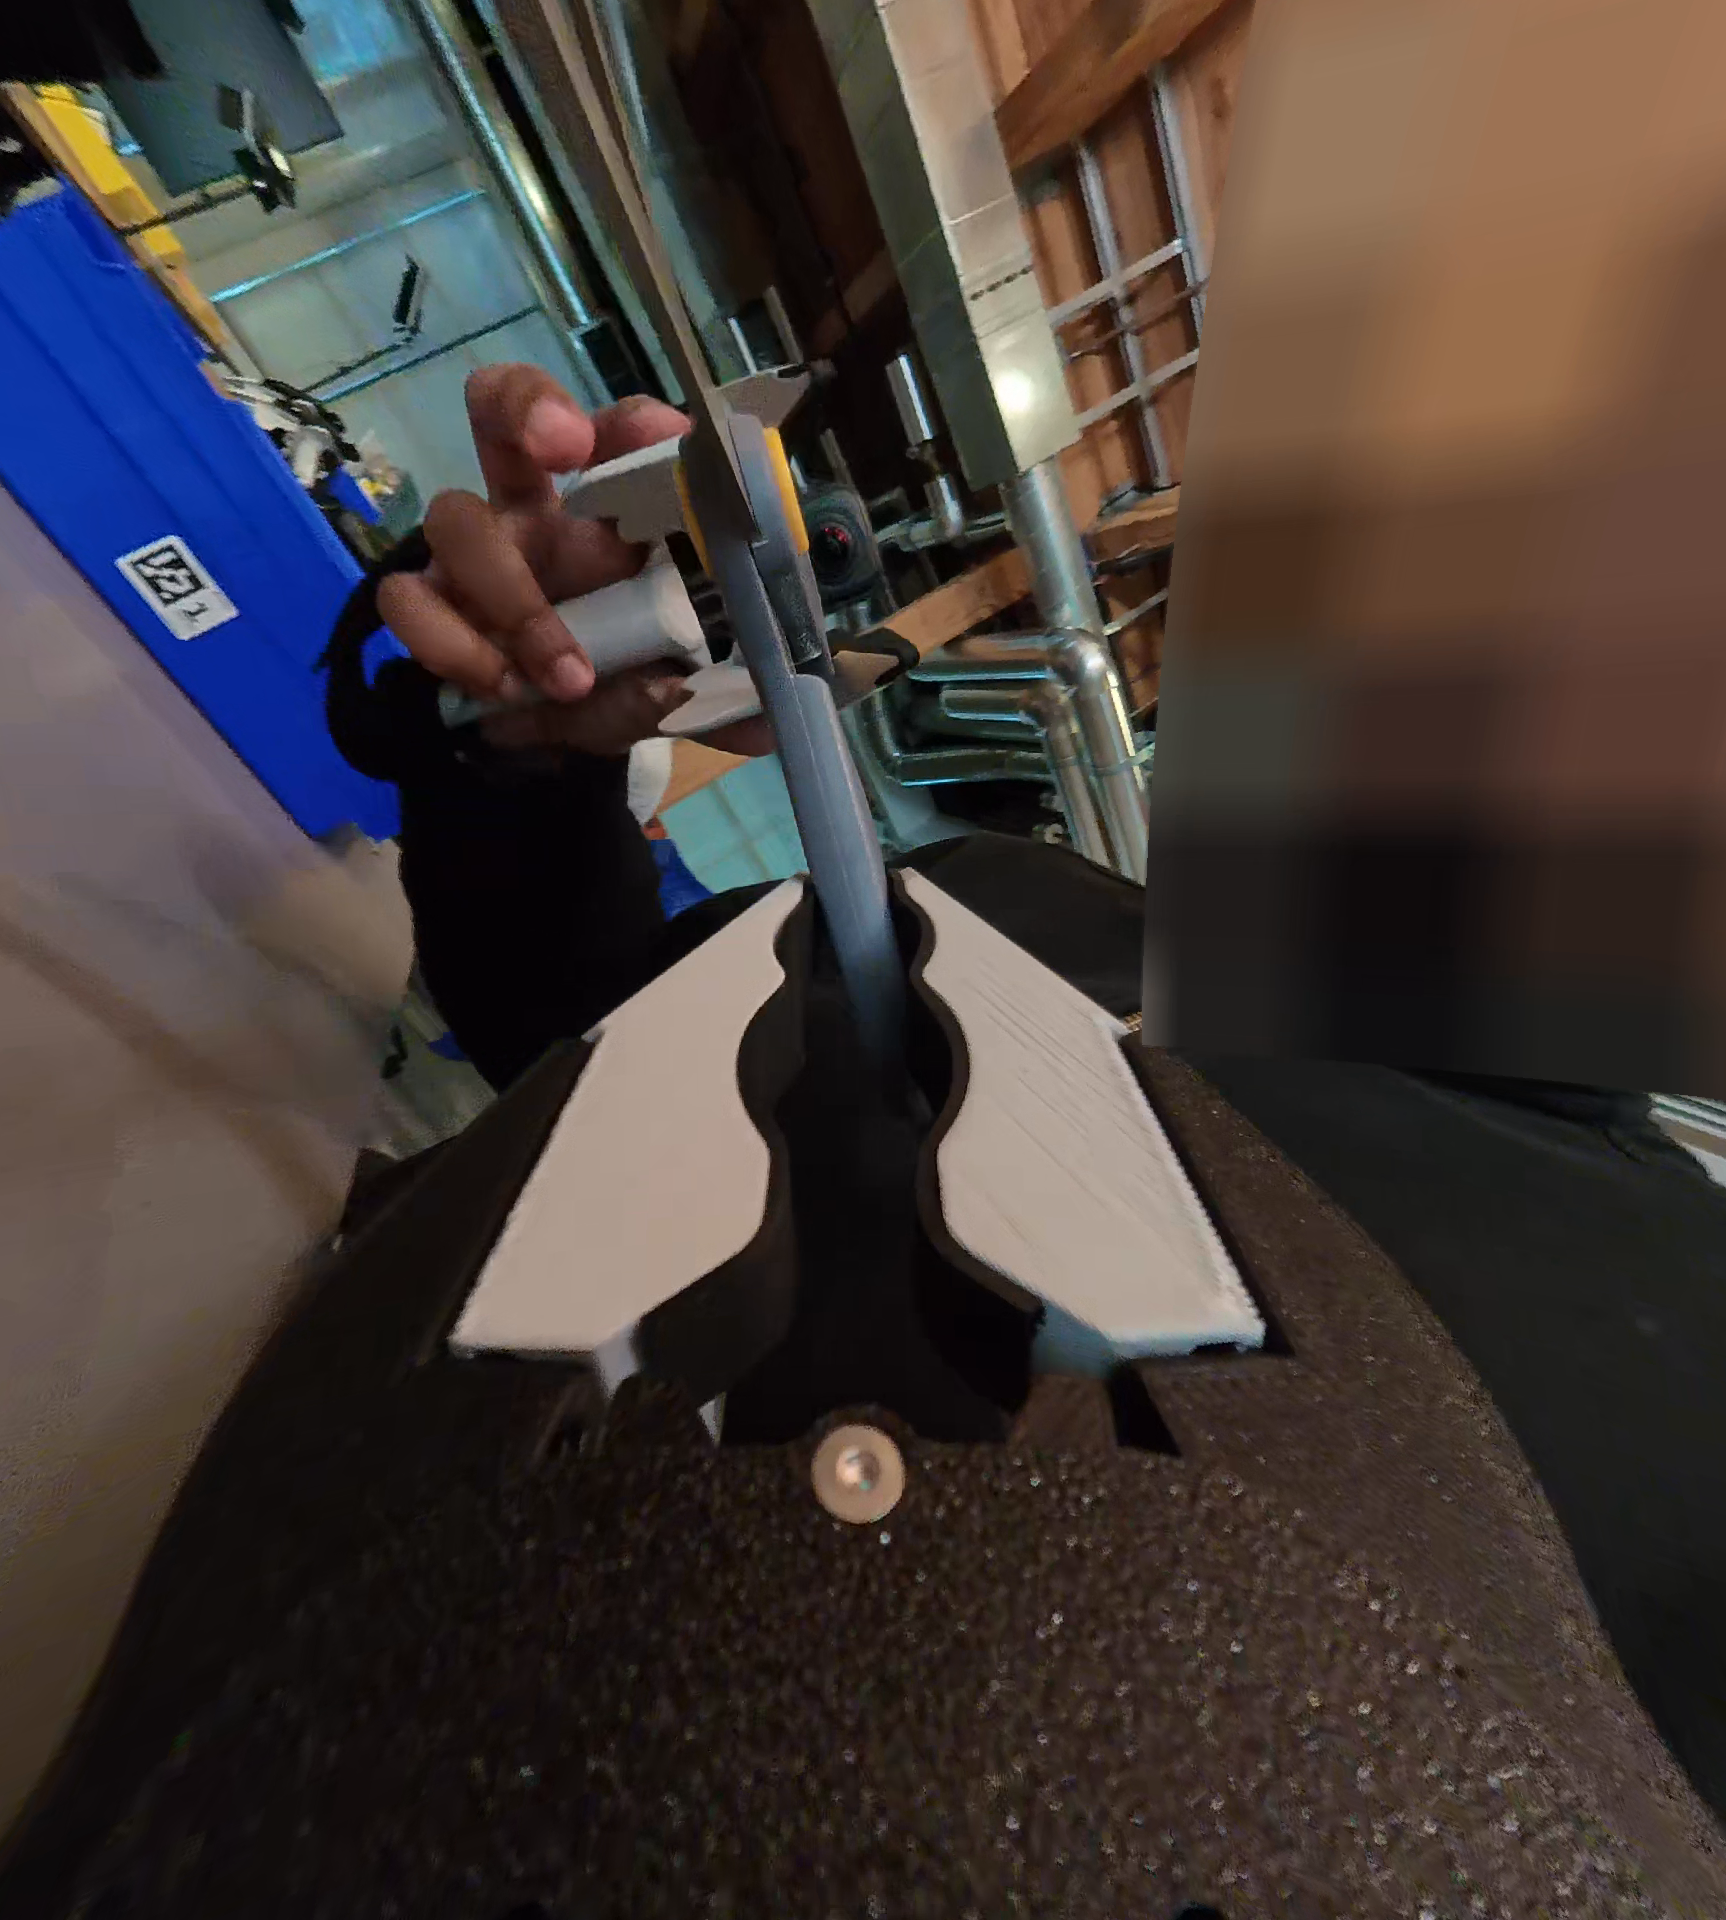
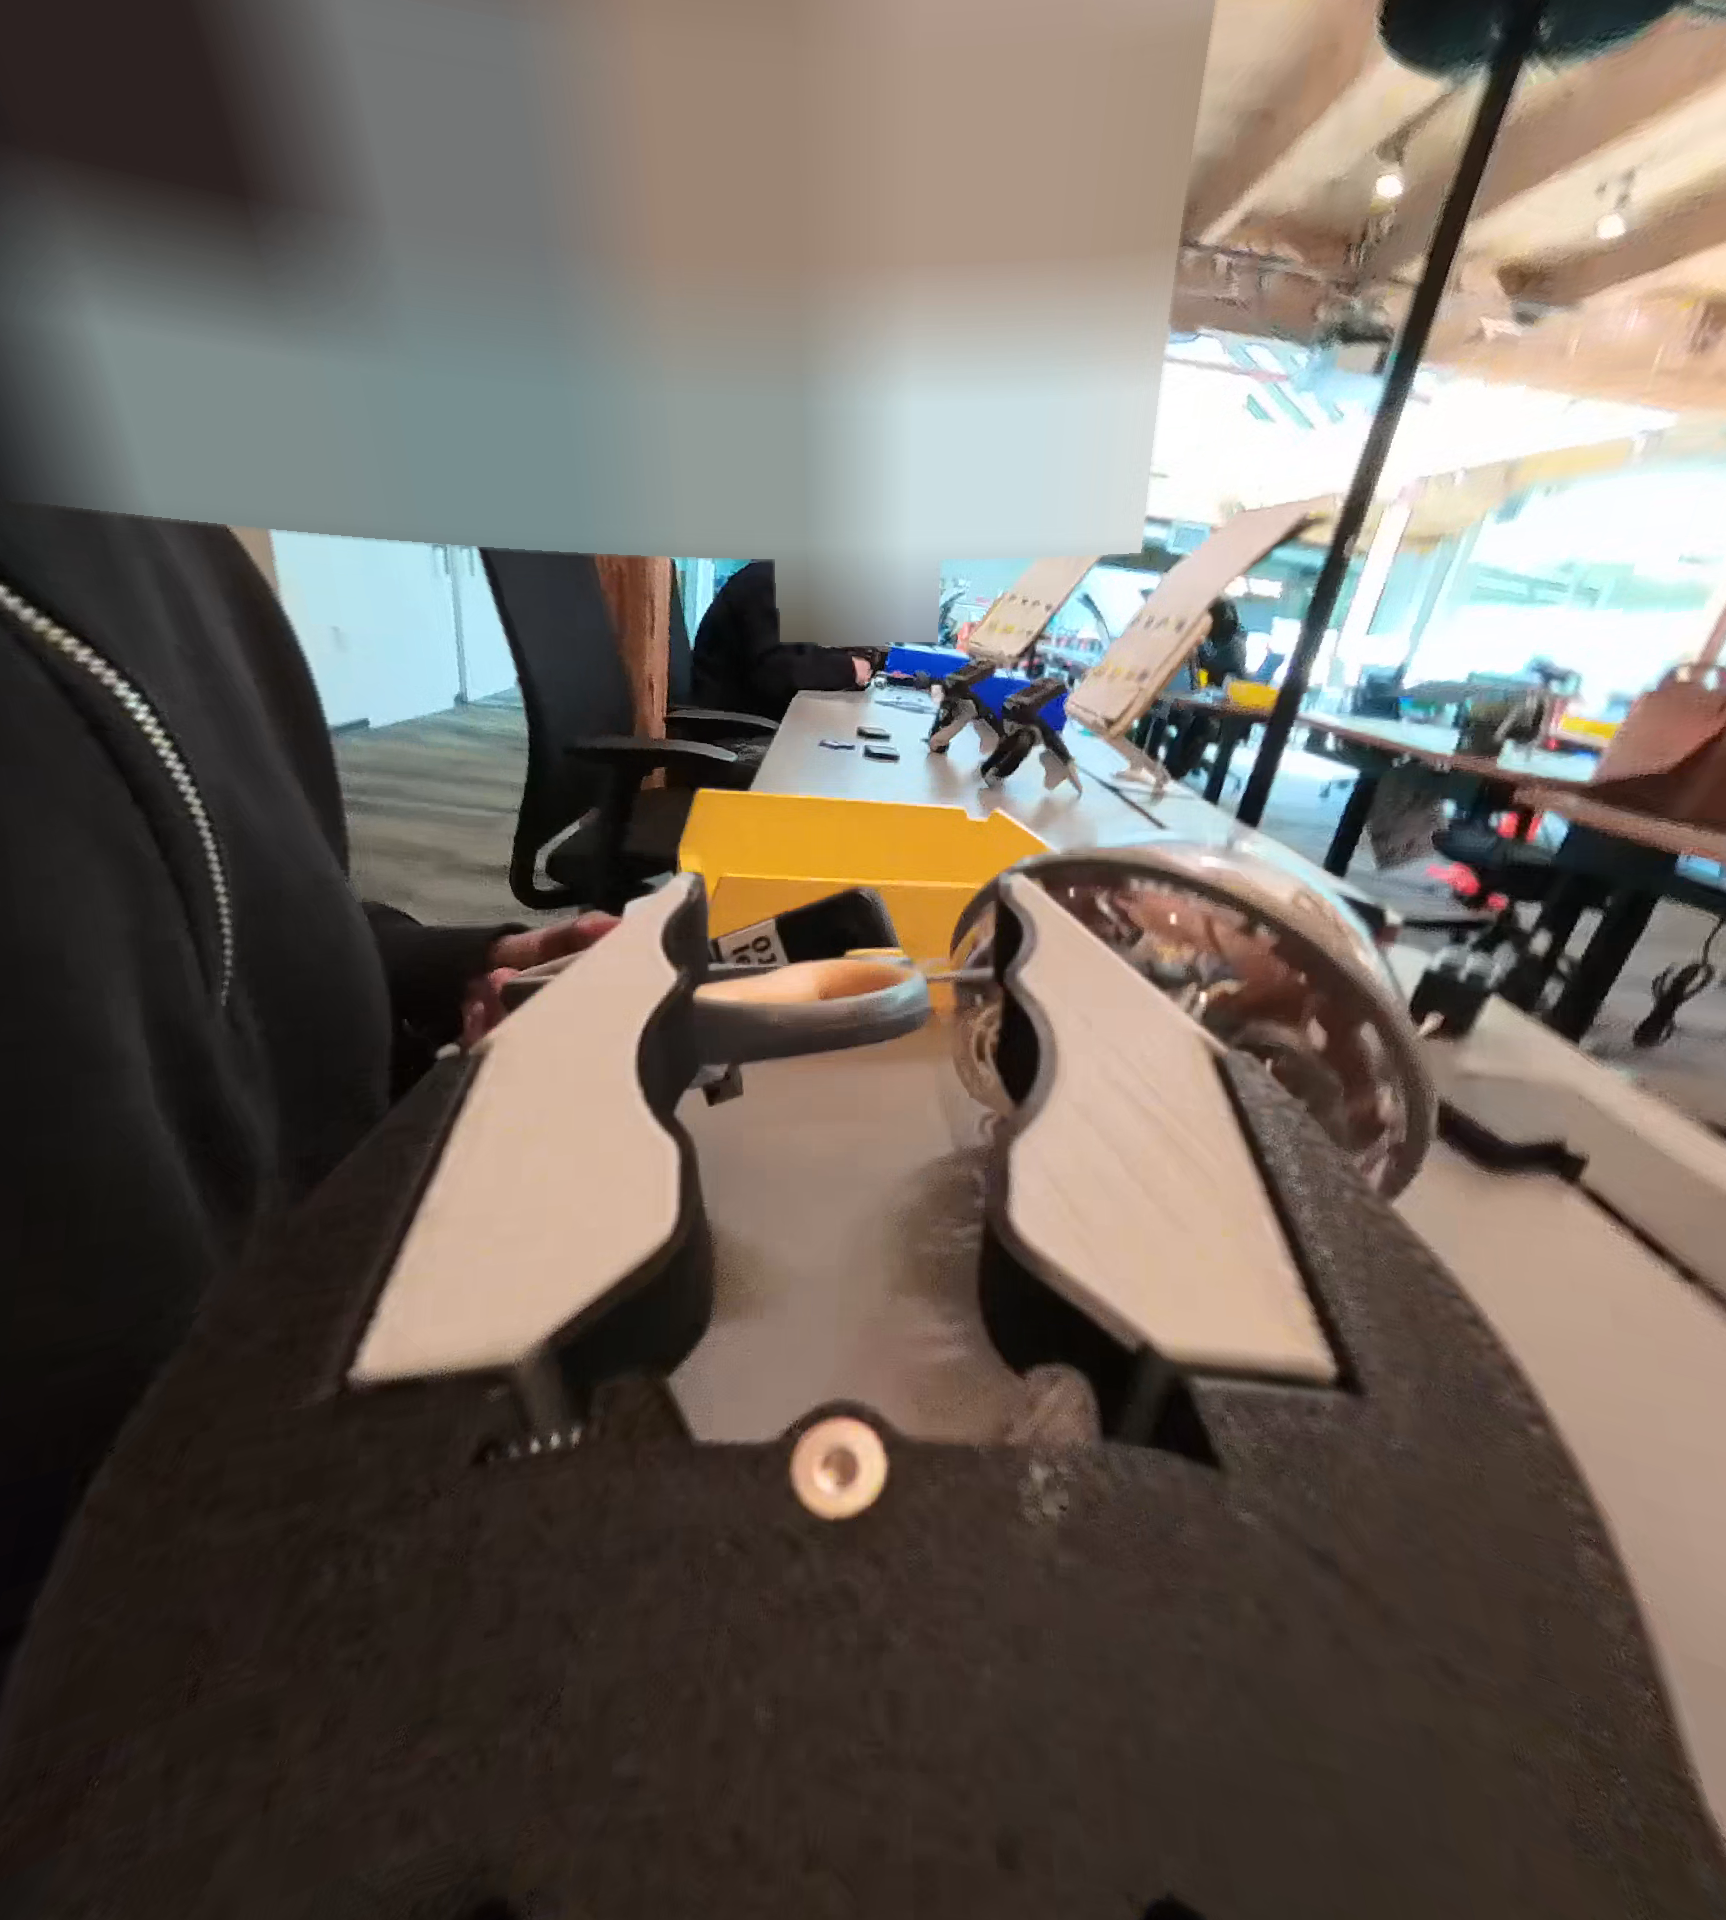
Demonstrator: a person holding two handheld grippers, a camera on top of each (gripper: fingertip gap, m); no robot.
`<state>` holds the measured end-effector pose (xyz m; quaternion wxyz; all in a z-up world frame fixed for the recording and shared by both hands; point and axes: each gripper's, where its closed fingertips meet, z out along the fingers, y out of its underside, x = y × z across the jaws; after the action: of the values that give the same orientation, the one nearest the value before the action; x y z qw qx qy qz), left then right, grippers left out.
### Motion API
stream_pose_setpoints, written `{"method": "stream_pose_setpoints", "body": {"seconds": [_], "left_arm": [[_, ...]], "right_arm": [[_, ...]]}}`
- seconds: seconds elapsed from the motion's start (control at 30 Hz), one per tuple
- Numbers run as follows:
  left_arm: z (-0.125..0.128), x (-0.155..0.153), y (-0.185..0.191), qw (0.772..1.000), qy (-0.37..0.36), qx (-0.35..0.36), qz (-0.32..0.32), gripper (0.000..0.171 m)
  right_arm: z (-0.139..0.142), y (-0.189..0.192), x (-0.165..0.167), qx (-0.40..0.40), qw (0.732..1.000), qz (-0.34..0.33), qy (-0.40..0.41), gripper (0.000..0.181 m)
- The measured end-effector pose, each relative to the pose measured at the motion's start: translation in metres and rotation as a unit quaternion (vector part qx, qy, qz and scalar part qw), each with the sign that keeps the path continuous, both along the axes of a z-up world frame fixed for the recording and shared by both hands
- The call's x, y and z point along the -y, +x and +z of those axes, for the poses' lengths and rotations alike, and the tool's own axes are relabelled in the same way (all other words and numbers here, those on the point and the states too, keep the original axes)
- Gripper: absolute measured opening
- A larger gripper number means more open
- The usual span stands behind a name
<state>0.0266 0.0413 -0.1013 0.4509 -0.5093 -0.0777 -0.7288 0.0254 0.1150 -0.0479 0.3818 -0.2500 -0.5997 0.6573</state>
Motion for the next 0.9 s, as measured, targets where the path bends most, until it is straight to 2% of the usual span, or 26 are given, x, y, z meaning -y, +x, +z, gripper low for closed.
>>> {"method": "stream_pose_setpoints", "body": {"seconds": [0.2, 0.27, 0.37, 0.47, 0.63, 0.67, 0.73, 0.83, 0.9], "left_arm": [[0.021, 0.009, -0.005, 0.997, 0.030, 0.065, -0.018, 0.011], [0.022, 0.011, -0.004, 0.998, 0.031, 0.059, -0.014, 0.011], [0.027, 0.012, 0.001, 0.997, 0.037, 0.059, -0.022, 0.011], [0.031, 0.010, 0.009, 0.997, 0.042, 0.058, -0.036, 0.011], [0.029, 0.007, 0.020, 0.996, 0.031, 0.055, -0.055, 0.011], [0.031, 0.008, 0.020, 0.996, 0.032, 0.062, -0.057, 0.011], [0.034, 0.009, 0.017, 0.995, 0.037, 0.071, -0.053, 0.012], [0.035, 0.008, 0.012, 0.998, 0.042, 0.033, -0.013, 0.019], [0.032, 0.004, 0.009, 0.999, 0.038, -0.023, 0.029, 0.037]], "right_arm": [[0.028, 0.017, 0.001, -0.032, 0.997, 0.066, 0.022, 0.055], [0.030, 0.019, 0.000, -0.045, 0.996, 0.058, 0.048, 0.055], [0.013, 0.009, 0.003, -0.038, 0.992, 0.028, 0.113, 0.055], [0.006, 0.004, 0.015, -0.052, 0.990, 0.027, 0.129, 0.056], [0.023, 0.006, 0.031, -0.126, 0.982, 0.033, 0.137, 0.054], [0.026, 0.006, 0.033, -0.141, 0.979, 0.032, 0.145, 0.046], [0.030, 0.004, 0.033, -0.157, 0.975, 0.023, 0.155, 0.043], [0.034, -0.004, 0.028, -0.137, 0.980, 0.012, 0.143, 0.040], [0.042, -0.010, 0.021, -0.135, 0.983, -0.012, 0.122, 0.040]]}}
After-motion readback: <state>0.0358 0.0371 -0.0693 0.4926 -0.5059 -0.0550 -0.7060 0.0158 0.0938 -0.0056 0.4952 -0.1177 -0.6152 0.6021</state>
